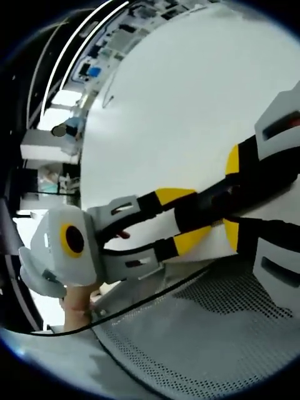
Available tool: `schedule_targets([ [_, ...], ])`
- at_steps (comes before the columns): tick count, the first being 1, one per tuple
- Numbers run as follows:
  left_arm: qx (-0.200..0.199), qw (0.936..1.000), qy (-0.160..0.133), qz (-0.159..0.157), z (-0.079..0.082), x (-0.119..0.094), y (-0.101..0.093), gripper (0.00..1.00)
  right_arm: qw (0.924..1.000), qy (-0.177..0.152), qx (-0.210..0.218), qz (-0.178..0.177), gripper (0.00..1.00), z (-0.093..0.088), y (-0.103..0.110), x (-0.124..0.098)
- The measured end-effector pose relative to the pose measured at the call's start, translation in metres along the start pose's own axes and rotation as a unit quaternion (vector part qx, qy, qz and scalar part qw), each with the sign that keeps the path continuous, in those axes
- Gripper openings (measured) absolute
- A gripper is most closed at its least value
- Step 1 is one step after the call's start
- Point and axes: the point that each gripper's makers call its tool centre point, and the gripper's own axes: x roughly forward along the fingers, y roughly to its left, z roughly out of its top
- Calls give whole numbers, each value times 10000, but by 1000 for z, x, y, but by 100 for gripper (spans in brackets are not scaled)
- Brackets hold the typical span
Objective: Press the specified remote control buttons in sequence, fully releasing each button before pressing the next.
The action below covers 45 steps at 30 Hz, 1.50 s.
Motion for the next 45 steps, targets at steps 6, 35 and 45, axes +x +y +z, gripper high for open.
schedule_targets([
  [6, 0, 10000, -1, 1, 0, 0, 0, 24, 9999, 114, -24, -69, 27, -7, -5, 5],
  [35, -100, 9999, -18, 129, 1, 0, 3, 26, 9995, -31, -258, 183, 23, 2, 3, 11],
  [45, -154, 9997, 49, 196, 2, 1, 3, 27, 9980, 60, -581, 223, 20, 3, 8, 12],
])
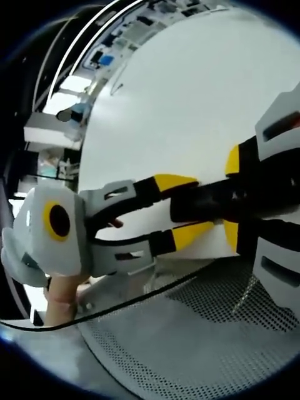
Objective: Press the specified remote control buttons in sequence, fully releasing each button before pressing the next.
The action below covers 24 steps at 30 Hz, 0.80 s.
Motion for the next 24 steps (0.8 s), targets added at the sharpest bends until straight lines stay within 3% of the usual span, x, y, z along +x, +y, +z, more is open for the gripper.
schedule_targets([
  [10, -37, 10000, -69, -46, 1, 0, 0, 28, 9999, 84, -111, -10, 20, -1, 1, -1],
  [12, -336, 9994, -69, -107, 2, -1, -1, 30, 9999, 71, -78, -7, 21, -1, 0, -1],
  [14, -537, 9983, -132, -185, 5, 0, -3, 37, 10000, 37, -62, -9, 21, -1, 0, -1],
  [16, -566, 9982, -150, -94, 5, 0, 2, 44, 10000, 3, -19, 2, 21, -1, 0, -1],
  [19, -710, 9974, -137, -24, 3, -3, 6, 46, 10000, -24, 10, 6, 21, -1, -1, -1],
  [24, -1126, 9917, -558, 274, 14, -14, 22, 53, 10000, -27, 68, 20, 21, -2, -2, -1],
])
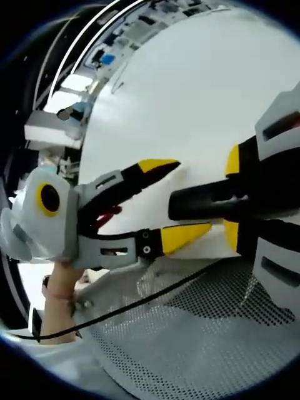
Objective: Press the specified remote control buttons in sequence, fully releasing each button before pressing the next.
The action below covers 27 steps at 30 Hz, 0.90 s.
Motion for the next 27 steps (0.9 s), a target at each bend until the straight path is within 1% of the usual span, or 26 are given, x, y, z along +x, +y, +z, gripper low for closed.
schedule_targets([
  [3, -249, 9988, -370, 184, 13, -8, 9, 56, 10000, -21, -18, -11, 21, 0, 0, 0],
  [5, -340, 9973, -574, 311, 19, -13, 14, 62, 10000, -22, -19, -8, 21, 0, 0, 1],
  [6, -380, 9957, -745, 411, 25, -17, 18, 66, 10000, -22, -9, -9, 21, 0, 1, 1],
  [8, -492, 9918, -1034, 563, 34, -24, 25, 71, 10000, -25, -1, -11, 21, 1, 1, 1],
  [9, -606, 9883, -1249, 635, 41, -29, 29, 72, 10000, -26, 7, -11, 21, 1, 1, 1],
  [11, -672, 9835, -1505, 741, 50, -35, 34, 76, 10000, -33, 16, -10, 21, 0, 1, 1],
  [12, -724, 9799, -1670, 814, 55, -40, 37, 77, 10000, -35, 17, -7, 21, 0, 1, 1],
  [13, -736, 9780, -1746, 870, 57, -42, 39, 79, 10000, -40, 33, -7, 21, 1, 1, 1],
  [14, -691, 9781, -1733, 918, 57, -43, 40, 81, 10000, -40, 36, -7, 21, 1, 1, 1],
  [16, -467, 9780, -1709, 1103, 59, -45, 43, 84, 10000, -48, 55, -5, 21, 1, 1, 2],
  [19, -425, 9761, -1776, 1180, 63, -46, 42, 87, 10000, -57, 70, 3, 21, 1, 0, 2],
  [24, -375, 9654, -2140, 1441, 77, -54, 48, 98, 9999, -86, 104, 5, 21, 1, 0, 2],
  [25, -369, 9646, -2166, 1458, 78, -54, 48, 100, 9999, -87, 102, 6, 21, 1, 0, 2],
  [27, -299, 9615, -2271, 1516, 83, -58, 49, 100, 9999, -98, 103, 6, 22, 1, 0, 2],
])
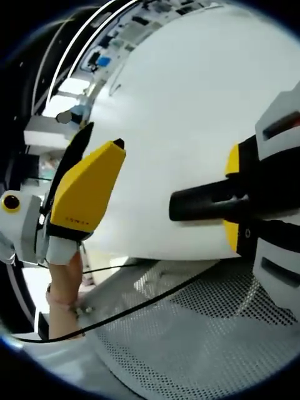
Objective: Press the specified remote control buttons in sequence, fully releasing each button before pressing the next.
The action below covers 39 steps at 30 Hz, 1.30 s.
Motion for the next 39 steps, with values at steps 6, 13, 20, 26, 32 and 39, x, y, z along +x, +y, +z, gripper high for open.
schedule_targets([
  [6, -61, 9982, -551, 229, 22, -6, 9, 100, 10000, -68, 3, -5, 22, 0, 0, 0],
  [13, -389, 9920, -1100, 480, 41, -19, 26, 100, 9999, -98, 45, -6, 22, 0, 0, 0],
  [20, -191, 9918, -1131, 569, 52, -28, 29, 100, 9999, -135, 43, -5, 22, 1, 0, 0],
  [26, 1036, 9933, -313, 414, 35, -33, 11, 100, 9998, -167, 55, -13, 22, 1, 0, 0],
  [32, 880, 9947, -430, 322, 41, -44, -4, 100, 9998, -191, 43, -15, 22, 1, 0, 0],
  [39, 674, 9927, -745, 666, 51, -65, 5, 100, 9997, -225, 59, -19, 22, 2, 0, 1],
])
